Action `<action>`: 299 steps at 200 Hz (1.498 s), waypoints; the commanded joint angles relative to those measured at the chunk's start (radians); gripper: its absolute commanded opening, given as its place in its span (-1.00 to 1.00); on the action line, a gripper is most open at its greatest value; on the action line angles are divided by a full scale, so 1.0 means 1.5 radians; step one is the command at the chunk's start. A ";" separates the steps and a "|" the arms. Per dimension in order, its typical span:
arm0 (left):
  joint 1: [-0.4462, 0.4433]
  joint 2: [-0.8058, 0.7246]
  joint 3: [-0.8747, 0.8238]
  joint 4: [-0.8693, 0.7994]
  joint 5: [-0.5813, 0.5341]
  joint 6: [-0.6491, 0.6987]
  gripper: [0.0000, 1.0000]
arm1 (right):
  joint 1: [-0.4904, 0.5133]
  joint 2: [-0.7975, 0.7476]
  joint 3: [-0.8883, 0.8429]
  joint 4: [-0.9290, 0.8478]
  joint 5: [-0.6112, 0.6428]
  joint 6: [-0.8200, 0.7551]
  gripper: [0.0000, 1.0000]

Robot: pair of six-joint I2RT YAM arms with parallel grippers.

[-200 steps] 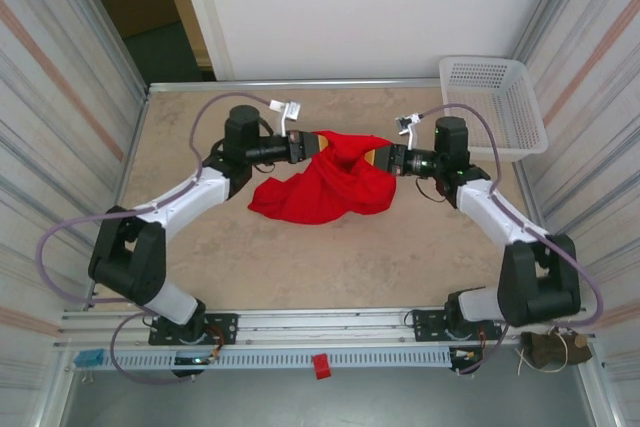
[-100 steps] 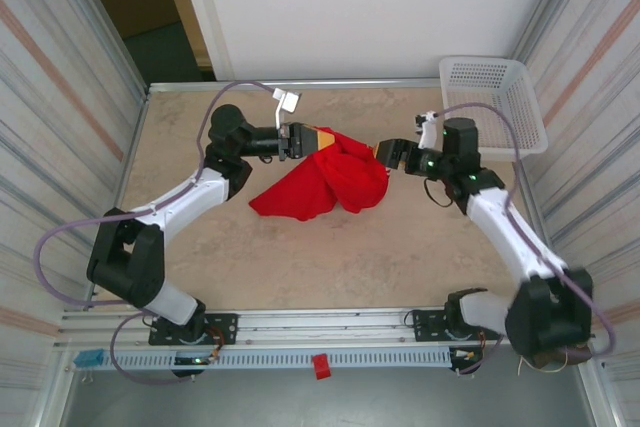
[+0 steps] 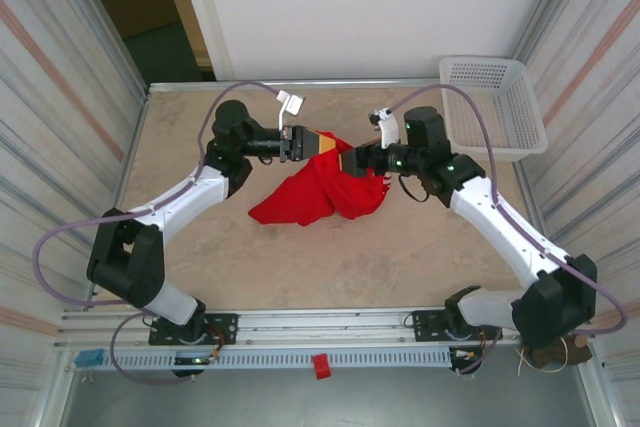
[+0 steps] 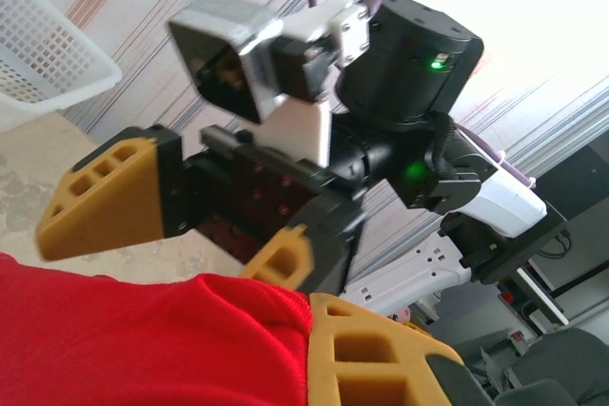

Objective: Fold the inside-out t-shirt

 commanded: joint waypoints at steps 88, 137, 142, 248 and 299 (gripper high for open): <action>-0.012 -0.027 0.035 -0.032 0.010 0.049 -1.00 | -0.008 0.146 0.029 0.080 -0.077 0.016 -0.16; 0.060 -0.065 -0.006 -0.284 -0.199 0.185 -1.00 | -0.101 0.067 -0.037 0.224 -0.361 0.135 -1.00; 0.068 -0.065 -0.009 -0.314 -0.229 0.196 -1.00 | -0.108 0.055 -0.038 0.226 -0.384 0.141 -1.00; 0.024 0.047 0.042 -0.420 -0.347 0.295 -0.09 | -0.103 0.044 -0.054 0.366 -0.518 0.276 -1.00; 0.023 -0.203 -0.077 -0.427 -0.443 0.296 0.21 | -0.143 0.032 -0.111 0.395 -0.489 0.291 -1.00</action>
